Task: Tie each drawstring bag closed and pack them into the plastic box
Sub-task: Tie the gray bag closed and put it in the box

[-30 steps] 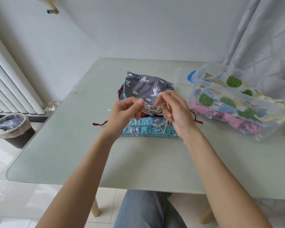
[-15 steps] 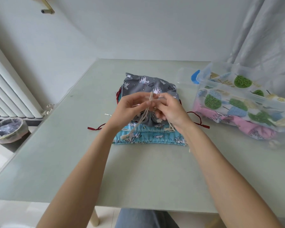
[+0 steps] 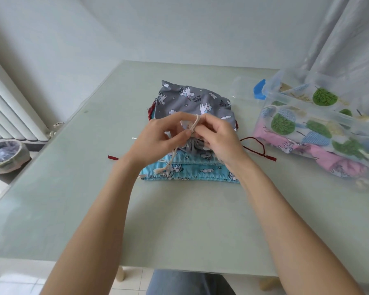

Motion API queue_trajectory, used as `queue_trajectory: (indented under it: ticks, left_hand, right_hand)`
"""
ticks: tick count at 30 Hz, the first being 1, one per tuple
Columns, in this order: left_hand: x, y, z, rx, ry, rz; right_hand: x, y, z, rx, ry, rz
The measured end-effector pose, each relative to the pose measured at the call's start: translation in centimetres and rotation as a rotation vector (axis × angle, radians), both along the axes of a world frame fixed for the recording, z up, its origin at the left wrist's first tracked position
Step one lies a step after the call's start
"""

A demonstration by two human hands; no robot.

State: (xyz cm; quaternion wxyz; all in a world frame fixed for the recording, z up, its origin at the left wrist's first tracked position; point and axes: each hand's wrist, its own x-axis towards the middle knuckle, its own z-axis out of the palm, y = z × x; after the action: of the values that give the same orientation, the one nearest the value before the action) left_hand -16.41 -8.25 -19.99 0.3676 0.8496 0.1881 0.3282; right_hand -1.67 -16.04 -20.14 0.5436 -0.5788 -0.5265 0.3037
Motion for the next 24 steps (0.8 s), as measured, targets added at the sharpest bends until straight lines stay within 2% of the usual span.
queue_trajectory:
  ticks: [3,8,12,14,19,24]
  left_hand:
    - [0.1,-0.1,-0.1,-0.019,-0.003,-0.007]
    - [0.3,-0.9,-0.2,0.202,-0.023,0.112]
    - [0.2,-1.2,0.2,0.06,-0.25,0.253]
    - [0.4,-1.3,0.0,0.021,-0.236,0.253]
    - [1.1,-1.6,-0.8,-0.08,-0.16,0.178]
    - [1.3,-1.6,-1.0,-0.185,-0.167,0.186]
  right_hand:
    - [0.0,-0.6,0.4,-0.045,0.12,0.102]
    - [-0.2,-0.7,0.2,-0.035,0.149,-0.031]
    - [0.7,-0.8,0.0,-0.072,0.345,-0.052]
    - [0.8,-0.9,0.0,-0.069,0.422,-0.041]
    - [-0.1,-0.8,-0.2,-0.055,0.349,-0.059]
    - [0.0,-0.7,-1.0,0.014,0.058,-0.196]
